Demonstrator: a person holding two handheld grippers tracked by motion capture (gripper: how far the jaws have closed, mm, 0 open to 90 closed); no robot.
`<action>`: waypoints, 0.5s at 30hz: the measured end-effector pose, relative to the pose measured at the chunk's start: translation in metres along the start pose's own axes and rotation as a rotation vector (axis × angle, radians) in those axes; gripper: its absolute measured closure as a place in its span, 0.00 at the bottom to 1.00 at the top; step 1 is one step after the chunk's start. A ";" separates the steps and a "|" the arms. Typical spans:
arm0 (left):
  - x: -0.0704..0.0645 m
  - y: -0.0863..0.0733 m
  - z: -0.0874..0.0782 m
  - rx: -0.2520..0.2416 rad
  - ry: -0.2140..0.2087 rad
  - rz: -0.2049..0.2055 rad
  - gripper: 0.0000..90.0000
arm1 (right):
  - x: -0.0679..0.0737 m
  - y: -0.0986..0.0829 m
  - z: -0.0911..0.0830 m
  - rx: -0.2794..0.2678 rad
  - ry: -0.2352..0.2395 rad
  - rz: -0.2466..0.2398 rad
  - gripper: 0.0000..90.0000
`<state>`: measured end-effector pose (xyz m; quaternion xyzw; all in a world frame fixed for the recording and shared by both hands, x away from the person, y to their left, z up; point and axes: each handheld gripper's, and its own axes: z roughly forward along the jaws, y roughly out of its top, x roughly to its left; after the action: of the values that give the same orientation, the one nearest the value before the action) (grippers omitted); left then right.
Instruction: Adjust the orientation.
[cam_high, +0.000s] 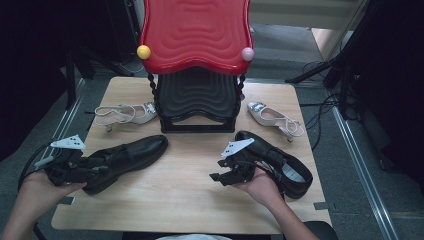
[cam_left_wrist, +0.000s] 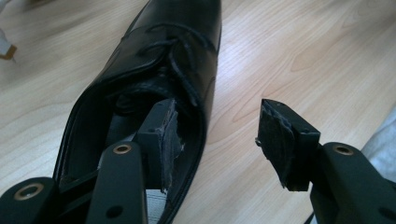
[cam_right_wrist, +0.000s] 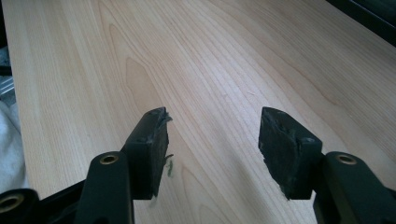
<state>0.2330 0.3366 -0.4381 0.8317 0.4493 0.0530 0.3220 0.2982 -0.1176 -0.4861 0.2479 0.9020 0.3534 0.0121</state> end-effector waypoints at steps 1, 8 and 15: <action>0.002 -0.001 0.002 0.007 0.004 -0.007 0.53 | 0.000 0.000 0.001 0.001 0.001 0.000 0.49; 0.011 -0.004 0.020 0.025 0.018 -0.039 0.54 | 0.001 0.001 0.003 0.006 0.005 -0.007 0.48; 0.007 0.008 0.041 0.039 0.011 0.003 0.58 | 0.002 0.001 0.005 0.018 0.002 -0.007 0.48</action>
<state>0.2587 0.3190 -0.4674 0.8381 0.4508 0.0496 0.3032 0.2983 -0.1132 -0.4884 0.2446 0.9060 0.3454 0.0103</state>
